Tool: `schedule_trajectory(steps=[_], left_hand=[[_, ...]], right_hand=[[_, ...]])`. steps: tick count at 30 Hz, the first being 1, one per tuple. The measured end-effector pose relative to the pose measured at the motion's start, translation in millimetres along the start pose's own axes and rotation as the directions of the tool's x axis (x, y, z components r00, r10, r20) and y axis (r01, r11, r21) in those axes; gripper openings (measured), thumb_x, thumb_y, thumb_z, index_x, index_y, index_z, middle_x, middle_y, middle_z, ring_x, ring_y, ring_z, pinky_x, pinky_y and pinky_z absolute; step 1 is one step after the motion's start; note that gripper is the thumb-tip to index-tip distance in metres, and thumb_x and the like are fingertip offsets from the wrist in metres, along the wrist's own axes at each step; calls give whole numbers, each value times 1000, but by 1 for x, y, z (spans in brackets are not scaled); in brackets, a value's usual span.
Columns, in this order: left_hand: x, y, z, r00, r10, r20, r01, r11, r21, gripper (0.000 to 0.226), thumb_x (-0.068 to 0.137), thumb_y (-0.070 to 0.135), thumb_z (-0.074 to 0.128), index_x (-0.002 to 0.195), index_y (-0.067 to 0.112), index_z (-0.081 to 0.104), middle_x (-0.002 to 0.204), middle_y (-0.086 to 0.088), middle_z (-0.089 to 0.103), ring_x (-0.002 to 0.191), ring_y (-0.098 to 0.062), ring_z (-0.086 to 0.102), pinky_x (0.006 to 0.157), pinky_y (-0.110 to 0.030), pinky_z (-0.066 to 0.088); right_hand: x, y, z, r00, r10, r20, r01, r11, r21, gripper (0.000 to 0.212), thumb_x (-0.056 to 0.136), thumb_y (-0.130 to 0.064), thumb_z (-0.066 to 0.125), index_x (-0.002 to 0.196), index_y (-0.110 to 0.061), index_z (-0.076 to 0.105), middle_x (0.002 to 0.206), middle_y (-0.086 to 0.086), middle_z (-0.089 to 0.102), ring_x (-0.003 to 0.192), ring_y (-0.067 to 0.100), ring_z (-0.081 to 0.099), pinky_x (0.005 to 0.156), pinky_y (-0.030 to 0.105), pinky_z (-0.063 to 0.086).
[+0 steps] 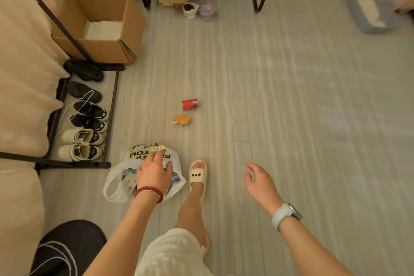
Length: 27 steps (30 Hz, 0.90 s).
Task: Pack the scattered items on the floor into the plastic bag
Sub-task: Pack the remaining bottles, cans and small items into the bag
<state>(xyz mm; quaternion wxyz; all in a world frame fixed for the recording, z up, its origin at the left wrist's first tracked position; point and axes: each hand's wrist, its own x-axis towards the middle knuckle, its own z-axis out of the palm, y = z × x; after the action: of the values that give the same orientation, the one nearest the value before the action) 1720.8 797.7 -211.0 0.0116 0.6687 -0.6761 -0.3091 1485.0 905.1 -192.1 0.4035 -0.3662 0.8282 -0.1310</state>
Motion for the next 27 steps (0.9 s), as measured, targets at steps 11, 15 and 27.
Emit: schedule_trajectory(steps=[11, 15, 27], left_hand=[[184, 61, -33, 993, -72, 89, 78, 994, -71, 42, 92, 23, 45, 132, 12, 43, 133, -11, 47, 118, -30, 47, 98, -44, 40], [235, 75, -57, 979, -174, 110, 188, 973, -135, 41, 92, 24, 43, 132, 12, 42, 133, -13, 46, 119, -31, 47, 98, -42, 41], [357, 62, -5, 664, -730, 162, 692, 518, -503, 38, 92, 18, 48, 128, 8, 46, 129, -16, 51, 116, -30, 50, 94, -35, 40]], right_hand=[[203, -135, -63, 980, -61, 187, 108, 962, -249, 40, 94, -21, 40, 132, -10, 42, 136, 12, 47, 128, 25, 42, 107, 36, 33], [260, -188, -83, 967, -63, 248, 136, 947, -290, 40, 94, -17, 39, 133, -8, 41, 135, 14, 47, 127, 26, 43, 104, 31, 33], [497, -280, -9, 727, -77, 683, 553, 655, -515, 41, 93, -17, 40, 133, -11, 41, 137, 13, 47, 127, 25, 43, 102, 29, 35]])
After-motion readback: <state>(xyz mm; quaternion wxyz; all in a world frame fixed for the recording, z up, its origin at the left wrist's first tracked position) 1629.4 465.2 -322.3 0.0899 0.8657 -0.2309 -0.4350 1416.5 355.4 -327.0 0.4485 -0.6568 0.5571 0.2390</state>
